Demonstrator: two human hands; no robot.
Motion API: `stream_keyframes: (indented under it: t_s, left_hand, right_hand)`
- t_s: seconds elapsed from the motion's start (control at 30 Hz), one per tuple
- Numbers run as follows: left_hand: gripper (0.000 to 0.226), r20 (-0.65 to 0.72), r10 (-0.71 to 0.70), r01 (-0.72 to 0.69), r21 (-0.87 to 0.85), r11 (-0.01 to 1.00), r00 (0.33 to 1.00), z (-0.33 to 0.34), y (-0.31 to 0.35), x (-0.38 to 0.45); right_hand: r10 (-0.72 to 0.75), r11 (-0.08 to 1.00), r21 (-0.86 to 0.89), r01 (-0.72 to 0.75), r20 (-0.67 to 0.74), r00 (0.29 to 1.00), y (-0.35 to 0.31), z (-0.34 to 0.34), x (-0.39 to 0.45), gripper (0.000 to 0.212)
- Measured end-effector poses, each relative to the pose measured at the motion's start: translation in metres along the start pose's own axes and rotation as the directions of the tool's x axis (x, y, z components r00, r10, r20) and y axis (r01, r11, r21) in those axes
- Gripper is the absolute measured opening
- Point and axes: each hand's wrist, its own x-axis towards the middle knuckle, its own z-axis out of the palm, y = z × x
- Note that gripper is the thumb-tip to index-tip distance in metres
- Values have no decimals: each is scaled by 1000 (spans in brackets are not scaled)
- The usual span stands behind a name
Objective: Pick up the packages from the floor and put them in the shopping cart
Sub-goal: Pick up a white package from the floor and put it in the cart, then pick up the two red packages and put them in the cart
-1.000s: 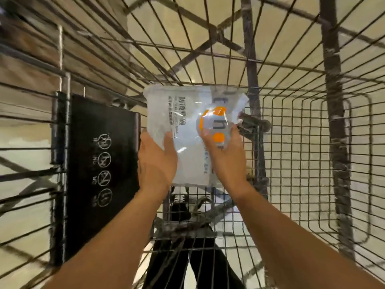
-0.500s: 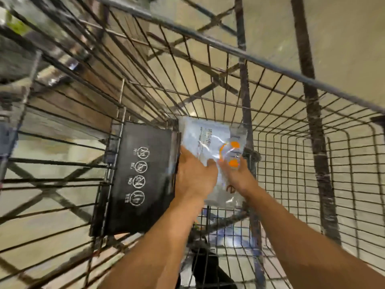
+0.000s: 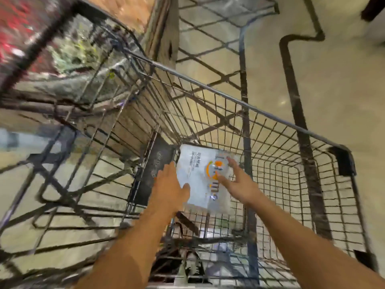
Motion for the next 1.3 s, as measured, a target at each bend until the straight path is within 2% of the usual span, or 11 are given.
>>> stream_keyframes:
  t_s: [0.17,0.33,0.4,0.53,0.7,0.77,0.87,0.97,1.07,1.23,1.3]
  left_hand:
    - [69,-233,192,-129,264,956,953,-106,5,-81]
    - [63,-490,275,-3,485,875,828,-243,-24,-170]
    - [63,-611,254,83,467,881,750,-293,-50,-211]
    - [66,-732,129,233,372,899,669,-380,-124,-303]
    - [69,-886,15,361,204,910,463,-453,-244,-424]
    - [64,-931,-14,379,135,915,365,-473,-284,-457]
    - [61,-960,-77,415,44,909,271,-495,-352,-529]
    - [68,-949,-166,533,2,846,267,-518,-411,-589]
    - [66,-956,-218,565,-71,822,196,-535,-466,-635]
    - [60,-946,-302,638,-158,753,122,-559,-540,-686]
    - [62,-945,-311,667,-166,727,103,-570,-569,-698]
  right_hand:
    - [-275,935,-223,276,35,961,-121,-18,-36,81]
    - [-602,680,-475,558,72,795,-270,-11,-77,103]
    - [-707,554,-535,638,102,700,-333,1,-100,104]
    - [-812,345,-591,730,202,547,-453,44,-164,96]
    - [-913,144,-560,816,242,327,-580,139,-250,92]
    - [-922,118,-556,823,246,299,-615,171,-278,96]
    - [-929,77,-554,829,263,262,-672,241,-337,104]
    - [-939,0,-553,833,287,191,-722,304,-392,96]
    - [-943,-63,-553,831,306,131,-761,359,-430,78]
    - [-925,-113,-499,859,368,92,-812,434,-477,78]
    - [-918,-172,-470,866,396,32,-835,467,-486,79]
